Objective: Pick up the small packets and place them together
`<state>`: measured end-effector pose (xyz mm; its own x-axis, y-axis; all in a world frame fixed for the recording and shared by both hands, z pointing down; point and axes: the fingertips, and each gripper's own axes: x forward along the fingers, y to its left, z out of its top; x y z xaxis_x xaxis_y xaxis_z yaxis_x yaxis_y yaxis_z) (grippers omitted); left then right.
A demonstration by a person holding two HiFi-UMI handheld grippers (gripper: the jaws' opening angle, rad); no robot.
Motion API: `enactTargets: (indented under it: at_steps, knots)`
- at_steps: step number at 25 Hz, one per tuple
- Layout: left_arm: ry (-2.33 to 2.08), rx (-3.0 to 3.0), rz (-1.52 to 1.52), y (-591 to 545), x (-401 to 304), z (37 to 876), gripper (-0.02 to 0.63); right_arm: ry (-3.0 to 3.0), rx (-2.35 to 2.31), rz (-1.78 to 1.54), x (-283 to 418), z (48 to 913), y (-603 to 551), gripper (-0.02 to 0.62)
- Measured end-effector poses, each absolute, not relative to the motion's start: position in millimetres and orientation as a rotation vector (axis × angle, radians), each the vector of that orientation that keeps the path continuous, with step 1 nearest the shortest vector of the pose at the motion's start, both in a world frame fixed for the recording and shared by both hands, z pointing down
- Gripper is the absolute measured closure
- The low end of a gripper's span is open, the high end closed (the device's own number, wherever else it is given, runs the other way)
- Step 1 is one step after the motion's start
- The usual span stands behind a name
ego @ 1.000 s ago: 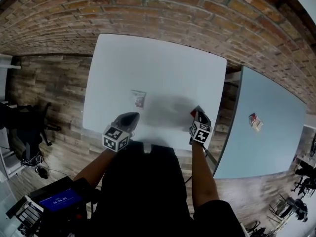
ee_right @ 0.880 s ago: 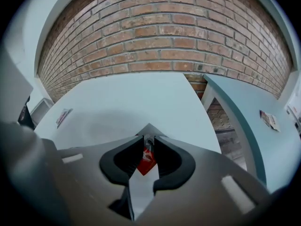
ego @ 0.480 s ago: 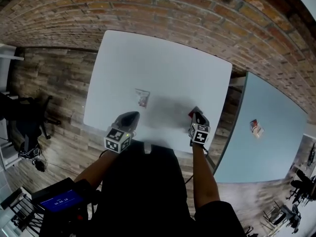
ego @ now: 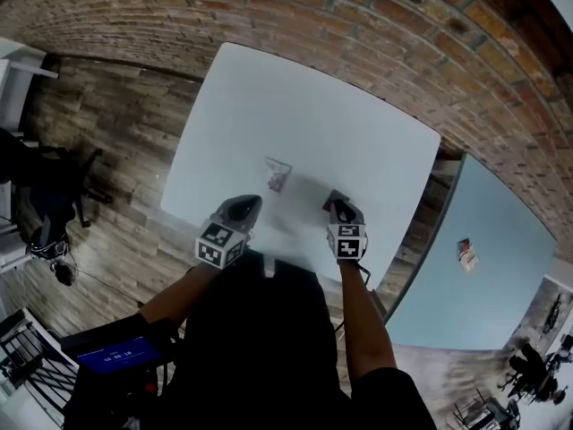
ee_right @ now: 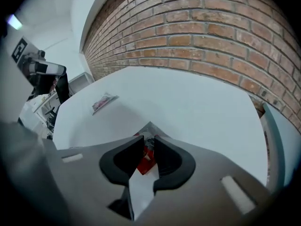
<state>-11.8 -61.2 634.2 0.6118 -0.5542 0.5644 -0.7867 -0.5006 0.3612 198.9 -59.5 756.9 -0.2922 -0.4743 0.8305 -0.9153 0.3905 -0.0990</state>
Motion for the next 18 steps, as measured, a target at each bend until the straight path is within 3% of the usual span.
enactTargets:
  at_steps: [18]
  knots:
    - [-1.073,2.228,0.496,-71,-27,639,0.606,-1.992,1.057,0.688,122,756,-80,0.524]
